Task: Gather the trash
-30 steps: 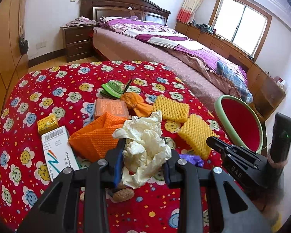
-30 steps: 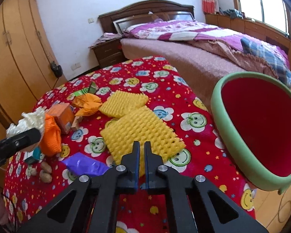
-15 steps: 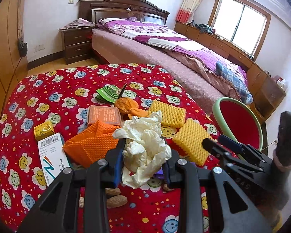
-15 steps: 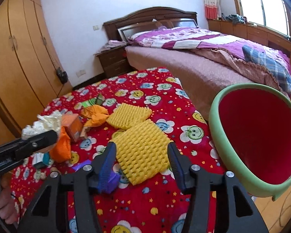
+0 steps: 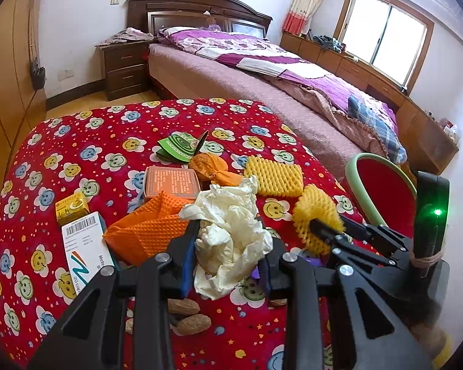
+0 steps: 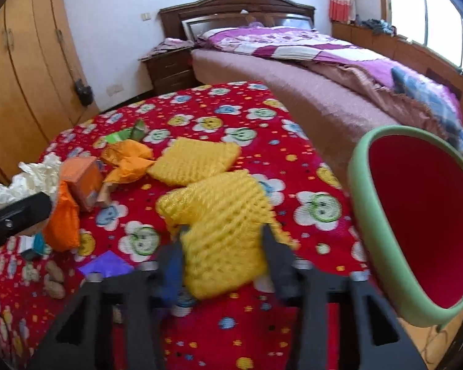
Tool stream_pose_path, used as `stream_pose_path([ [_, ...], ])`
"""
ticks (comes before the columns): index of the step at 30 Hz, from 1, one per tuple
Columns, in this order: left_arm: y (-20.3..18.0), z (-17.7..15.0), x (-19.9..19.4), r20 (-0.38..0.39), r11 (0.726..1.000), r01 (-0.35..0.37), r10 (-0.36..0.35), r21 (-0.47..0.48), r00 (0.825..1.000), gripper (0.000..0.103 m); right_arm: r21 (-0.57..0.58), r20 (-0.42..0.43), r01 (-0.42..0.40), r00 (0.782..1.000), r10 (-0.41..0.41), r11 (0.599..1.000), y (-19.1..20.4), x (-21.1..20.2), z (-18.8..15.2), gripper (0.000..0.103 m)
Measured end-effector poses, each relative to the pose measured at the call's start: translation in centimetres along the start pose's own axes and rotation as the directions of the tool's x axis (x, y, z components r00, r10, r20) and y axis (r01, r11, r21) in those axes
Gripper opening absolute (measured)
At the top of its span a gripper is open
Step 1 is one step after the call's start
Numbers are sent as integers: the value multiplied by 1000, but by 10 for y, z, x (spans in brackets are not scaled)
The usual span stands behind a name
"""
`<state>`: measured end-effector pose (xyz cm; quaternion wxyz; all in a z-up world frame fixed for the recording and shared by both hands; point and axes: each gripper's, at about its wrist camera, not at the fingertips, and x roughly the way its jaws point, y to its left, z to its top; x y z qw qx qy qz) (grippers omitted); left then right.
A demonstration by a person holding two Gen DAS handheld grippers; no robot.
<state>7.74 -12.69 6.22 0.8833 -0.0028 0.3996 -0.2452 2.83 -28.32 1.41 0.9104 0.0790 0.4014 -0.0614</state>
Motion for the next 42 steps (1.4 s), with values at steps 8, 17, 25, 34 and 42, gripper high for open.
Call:
stream_pose_path([
  [8, -13, 5, -2, 2, 999, 19, -19, 31, 1000, 33, 67, 35, -44, 999, 42, 997, -22, -25, -3, 8],
  [17, -51, 16, 0, -6, 993, 76, -76, 91, 997, 33, 108, 119, 10, 993, -23, 994, -54, -71, -3, 8],
  [25, -103, 22, 17, -41, 976, 143, -138, 166, 990, 33, 204, 127, 92, 985, -119, 975, -109, -87, -14, 9],
  [34, -160, 30, 51, -95, 952, 190, -172, 239, 980, 33, 304, 88, 162, 977, -197, 939, -169, -80, -25, 12],
  [42, -196, 36, 79, -132, 934, 220, -189, 283, 973, 33, 363, 101, 131, 979, -179, 923, -198, -81, -29, 31],
])
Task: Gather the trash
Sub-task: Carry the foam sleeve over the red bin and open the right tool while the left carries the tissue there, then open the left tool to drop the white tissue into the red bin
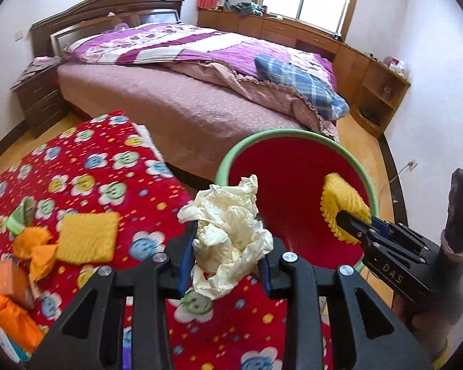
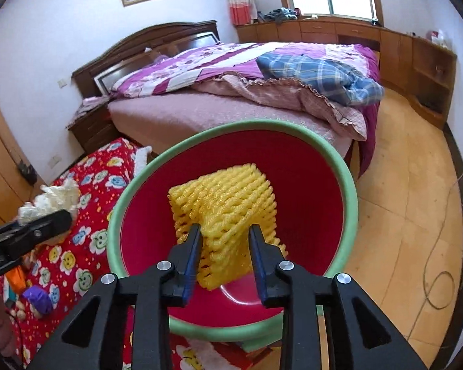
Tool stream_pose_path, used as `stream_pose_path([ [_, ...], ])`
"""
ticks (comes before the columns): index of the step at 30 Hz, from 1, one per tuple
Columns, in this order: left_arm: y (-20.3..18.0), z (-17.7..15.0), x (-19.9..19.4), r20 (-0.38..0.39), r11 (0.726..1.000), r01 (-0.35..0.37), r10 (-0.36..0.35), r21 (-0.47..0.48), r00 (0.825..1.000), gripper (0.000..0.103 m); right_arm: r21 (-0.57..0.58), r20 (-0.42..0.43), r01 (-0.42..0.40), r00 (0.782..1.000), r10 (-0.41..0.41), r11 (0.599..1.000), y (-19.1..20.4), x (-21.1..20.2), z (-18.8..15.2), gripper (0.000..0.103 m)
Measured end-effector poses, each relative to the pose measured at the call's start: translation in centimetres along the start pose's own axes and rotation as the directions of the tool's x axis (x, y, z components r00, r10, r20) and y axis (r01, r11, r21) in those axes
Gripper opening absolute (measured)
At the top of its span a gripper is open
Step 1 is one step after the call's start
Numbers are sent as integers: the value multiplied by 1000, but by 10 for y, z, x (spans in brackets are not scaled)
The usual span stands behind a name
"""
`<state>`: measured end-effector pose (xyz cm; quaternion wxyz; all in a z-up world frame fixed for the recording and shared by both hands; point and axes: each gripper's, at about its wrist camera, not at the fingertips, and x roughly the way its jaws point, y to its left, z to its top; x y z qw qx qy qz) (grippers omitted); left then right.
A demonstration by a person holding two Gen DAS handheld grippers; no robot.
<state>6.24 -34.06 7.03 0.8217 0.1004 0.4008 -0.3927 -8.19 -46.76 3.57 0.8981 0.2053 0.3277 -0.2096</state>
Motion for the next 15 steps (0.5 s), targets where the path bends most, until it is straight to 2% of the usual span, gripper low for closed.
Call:
stream_pose_path([
  [1, -3, 2, 4, -3, 1000, 2, -2, 8, 1000, 34, 6, 9, -8, 1000, 7, 1000, -3, -2, 1, 33],
  [4, -13, 6, 13, -16, 999, 13, -12, 32, 1000, 45, 24, 34, -29, 999, 28, 999, -9, -7, 2, 55],
  [5, -15, 7, 16, -22, 999, 16, -15, 36, 1000, 47, 28, 43, -36, 998, 35, 999, -11, -9, 3, 57],
  [7, -17, 8, 22, -30, 999, 19, -18, 38, 999, 53, 27, 53, -38, 998, 36, 999, -12, -12, 5, 58],
  [15, -24, 6, 26, -35, 998, 45, -44, 40, 998, 54, 43, 79, -47, 996, 43, 998, -16, -25, 3, 58],
])
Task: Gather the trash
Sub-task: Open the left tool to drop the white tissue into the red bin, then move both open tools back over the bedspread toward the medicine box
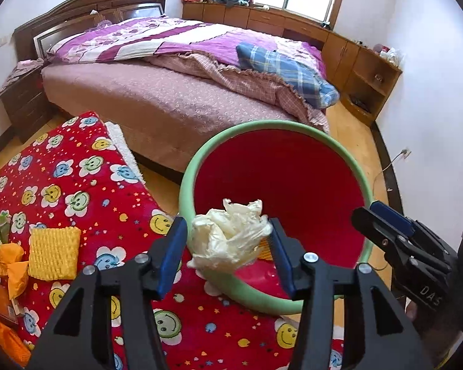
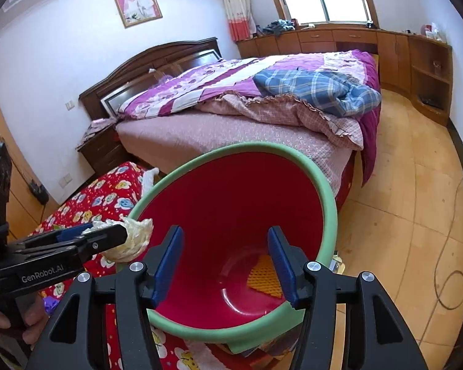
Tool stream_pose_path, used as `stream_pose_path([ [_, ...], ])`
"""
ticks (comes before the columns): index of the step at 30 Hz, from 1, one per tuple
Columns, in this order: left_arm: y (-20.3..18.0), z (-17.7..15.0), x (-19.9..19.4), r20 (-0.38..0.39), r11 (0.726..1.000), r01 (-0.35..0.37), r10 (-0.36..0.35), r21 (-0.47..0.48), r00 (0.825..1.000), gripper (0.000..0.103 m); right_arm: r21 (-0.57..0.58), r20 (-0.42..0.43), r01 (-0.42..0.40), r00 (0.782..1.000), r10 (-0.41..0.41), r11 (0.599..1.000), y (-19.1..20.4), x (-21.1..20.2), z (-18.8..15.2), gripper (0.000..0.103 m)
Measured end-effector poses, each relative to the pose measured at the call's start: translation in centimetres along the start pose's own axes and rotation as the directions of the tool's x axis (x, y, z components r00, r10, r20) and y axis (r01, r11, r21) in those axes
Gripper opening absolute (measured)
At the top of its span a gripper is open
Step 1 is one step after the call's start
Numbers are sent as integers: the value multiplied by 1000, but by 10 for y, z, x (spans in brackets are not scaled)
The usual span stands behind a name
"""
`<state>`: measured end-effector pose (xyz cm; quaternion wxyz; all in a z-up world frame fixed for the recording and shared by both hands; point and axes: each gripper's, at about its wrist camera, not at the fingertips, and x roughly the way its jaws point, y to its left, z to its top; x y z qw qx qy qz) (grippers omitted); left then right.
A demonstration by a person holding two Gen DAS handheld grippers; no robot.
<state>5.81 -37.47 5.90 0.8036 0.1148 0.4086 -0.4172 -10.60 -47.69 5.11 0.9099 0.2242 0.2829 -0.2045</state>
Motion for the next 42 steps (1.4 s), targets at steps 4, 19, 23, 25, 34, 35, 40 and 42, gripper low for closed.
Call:
stream_pose_path([
  [4, -3, 1, -11, 28, 1000, 14, -14, 5, 999, 54, 16, 13, -5, 1000, 5, 1000, 0, -7, -1, 59],
  [19, 31, -29, -66, 53, 996, -37, 41, -77, 998, 54, -4, 4, -74, 997, 74, 997, 32, -25, -18, 66],
  [23, 52, -44, -85, 57, 990, -78, 85, -118, 995, 54, -21, -10, -105, 994, 104, 994, 51, -26, -25, 68],
  [25, 63, -52, -93, 58, 985, -97, 106, -141, 993, 54, -36, -19, -118, 993, 117, 992, 61, -27, -29, 68],
  [34, 119, -94, -126, 32, 946, -207, 222, -249, 974, 54, -102, -62, -177, 983, 172, 979, 99, -25, -48, 71],
  [35, 126, -98, -130, 29, 940, -219, 235, -263, 972, 54, -107, -66, -182, 982, 175, 977, 102, -25, -50, 71],
  [40, 156, -118, -145, 13, 901, -288, 309, -325, 951, 54, -137, -85, -204, 977, 194, 969, 120, -23, -59, 72],
  [42, 167, -126, -150, 5, 884, -320, 342, -340, 940, 54, -148, -93, -211, 976, 198, 966, 126, -21, -63, 72],
])
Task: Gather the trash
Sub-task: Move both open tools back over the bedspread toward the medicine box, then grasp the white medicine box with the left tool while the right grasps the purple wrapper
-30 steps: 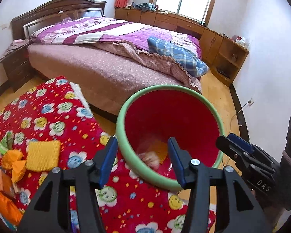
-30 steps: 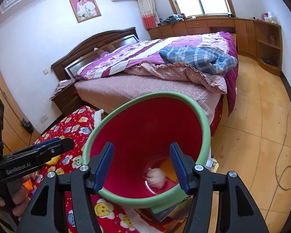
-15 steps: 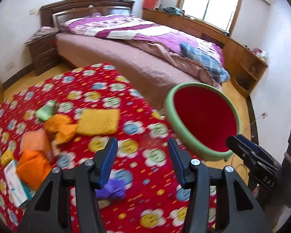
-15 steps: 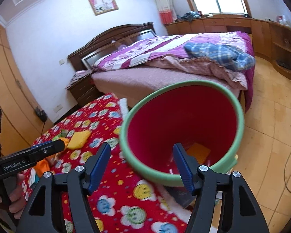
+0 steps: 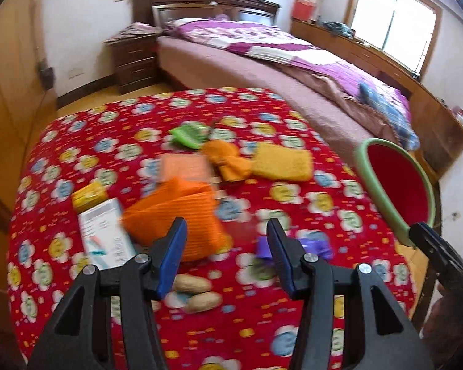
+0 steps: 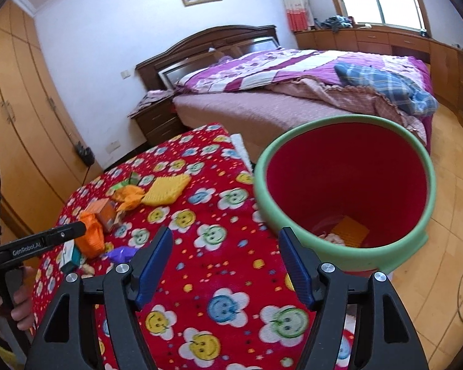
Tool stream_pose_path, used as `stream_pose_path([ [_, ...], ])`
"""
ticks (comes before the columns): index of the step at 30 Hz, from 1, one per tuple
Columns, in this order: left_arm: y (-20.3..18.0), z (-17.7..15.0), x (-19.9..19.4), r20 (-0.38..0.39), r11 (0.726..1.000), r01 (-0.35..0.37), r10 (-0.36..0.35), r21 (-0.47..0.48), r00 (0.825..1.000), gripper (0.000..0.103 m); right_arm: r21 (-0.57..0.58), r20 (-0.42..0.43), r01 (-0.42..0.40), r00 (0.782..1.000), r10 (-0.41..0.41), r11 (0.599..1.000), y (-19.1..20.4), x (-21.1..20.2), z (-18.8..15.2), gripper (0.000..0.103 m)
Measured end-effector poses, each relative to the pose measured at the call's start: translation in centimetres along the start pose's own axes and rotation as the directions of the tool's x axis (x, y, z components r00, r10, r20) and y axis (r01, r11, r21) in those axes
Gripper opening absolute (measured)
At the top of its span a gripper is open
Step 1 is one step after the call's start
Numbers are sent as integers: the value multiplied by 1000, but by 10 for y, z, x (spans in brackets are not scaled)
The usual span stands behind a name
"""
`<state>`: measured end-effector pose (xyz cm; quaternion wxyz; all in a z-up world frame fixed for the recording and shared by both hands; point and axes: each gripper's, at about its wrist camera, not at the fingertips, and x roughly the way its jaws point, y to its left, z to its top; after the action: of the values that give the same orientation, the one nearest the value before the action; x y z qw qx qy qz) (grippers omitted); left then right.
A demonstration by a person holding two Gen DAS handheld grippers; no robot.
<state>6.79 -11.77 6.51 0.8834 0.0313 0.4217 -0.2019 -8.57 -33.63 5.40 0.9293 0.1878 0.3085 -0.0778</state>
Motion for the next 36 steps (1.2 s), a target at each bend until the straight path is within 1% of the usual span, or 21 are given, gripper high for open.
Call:
stream_pose_path([
  [6, 34, -8, 3, -6, 993, -100, 100, -57, 995, 54, -18, -28, -9, 1000, 9, 1000, 9, 9, -7, 73],
  [13, 70, -16, 19, -52, 975, -174, 168, -136, 984, 54, -33, -56, -20, 998, 18, 999, 15, 16, -12, 74],
  [17, 79, -19, 29, -73, 968, -201, 192, -148, 979, 54, -46, -66, -21, 998, 18, 999, 19, 20, -14, 74],
  [20, 81, -20, 32, -69, 961, -241, 234, -132, 970, 54, -49, -76, -24, 997, 20, 999, 20, 24, -15, 74],
  [21, 82, -20, 34, -72, 961, -242, 234, -134, 970, 57, -50, -79, -24, 997, 20, 998, 21, 25, -15, 74],
  [26, 98, -25, 47, -131, 955, -221, 197, -199, 972, 57, -61, -93, -32, 995, 26, 998, 25, 28, -18, 74],
  [28, 99, -27, 46, -114, 955, -221, 202, -197, 973, 57, -66, -96, -36, 995, 30, 997, 27, 30, -18, 74],
  [30, 99, -27, 47, -117, 955, -224, 205, -193, 972, 57, -69, -100, -38, 994, 31, 997, 28, 32, -19, 74],
  [32, 99, -27, 49, -114, 955, -227, 208, -190, 971, 61, -72, -109, -45, 993, 37, 996, 30, 34, -19, 74],
  [33, 96, -25, 53, -118, 958, -227, 208, -175, 971, 66, -74, -114, -50, 993, 41, 996, 32, 36, -20, 74],
  [34, 95, -24, 55, -125, 960, -231, 212, -157, 969, 68, -77, -119, -56, 992, 47, 995, 34, 37, -21, 74],
  [36, 95, -20, 58, -141, 960, -224, 202, -168, 969, 71, -85, -126, -63, 991, 52, 994, 38, 40, -21, 74],
])
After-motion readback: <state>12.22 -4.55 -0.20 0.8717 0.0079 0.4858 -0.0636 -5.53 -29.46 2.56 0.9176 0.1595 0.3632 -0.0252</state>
